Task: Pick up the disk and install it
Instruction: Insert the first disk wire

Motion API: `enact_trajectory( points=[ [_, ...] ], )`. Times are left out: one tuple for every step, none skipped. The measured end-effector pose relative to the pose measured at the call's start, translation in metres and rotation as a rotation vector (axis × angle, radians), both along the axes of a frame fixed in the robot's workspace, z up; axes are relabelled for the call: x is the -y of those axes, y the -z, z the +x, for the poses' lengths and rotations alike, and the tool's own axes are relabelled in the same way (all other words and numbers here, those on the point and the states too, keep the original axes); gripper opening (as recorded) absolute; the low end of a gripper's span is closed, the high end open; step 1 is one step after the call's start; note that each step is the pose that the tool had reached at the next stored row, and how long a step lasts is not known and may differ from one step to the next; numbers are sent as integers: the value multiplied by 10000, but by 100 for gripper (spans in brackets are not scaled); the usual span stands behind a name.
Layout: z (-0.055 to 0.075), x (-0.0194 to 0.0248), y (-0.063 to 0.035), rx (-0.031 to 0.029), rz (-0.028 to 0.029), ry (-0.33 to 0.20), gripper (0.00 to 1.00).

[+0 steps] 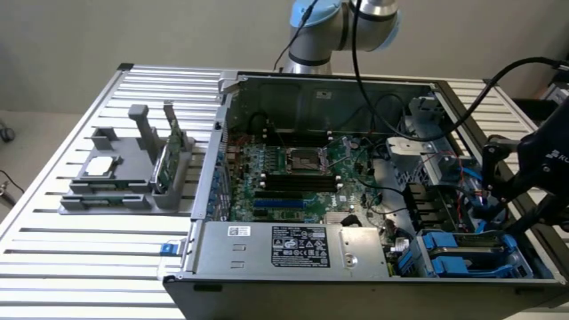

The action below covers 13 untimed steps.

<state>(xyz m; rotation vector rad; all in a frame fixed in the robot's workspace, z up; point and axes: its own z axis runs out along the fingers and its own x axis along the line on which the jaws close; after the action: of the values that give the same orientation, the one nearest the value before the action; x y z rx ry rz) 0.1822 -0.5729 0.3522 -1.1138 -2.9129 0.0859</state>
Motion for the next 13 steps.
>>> enact_trajectory(
  points=[
    [0,1,5,1,4,86,37],
    [0,2,17,0,20,189,37],
    [0,3,24,0,25,295,37],
    [0,4,29,1,26,397,37],
    [0,6,35,0,27,486,37],
    [2,7,40,1,29,543,37],
    [8,10,44,1,31,567,37],
    [14,14,48,0,34,587,37],
    [20,18,51,0,33,605,37],
    [26,20,57,-1,39,621,37],
    [27,21,63,-3,46,645,37],
    [27,22,71,-7,56,683,37],
    [27,22,78,-11,64,730,37]
  ],
)
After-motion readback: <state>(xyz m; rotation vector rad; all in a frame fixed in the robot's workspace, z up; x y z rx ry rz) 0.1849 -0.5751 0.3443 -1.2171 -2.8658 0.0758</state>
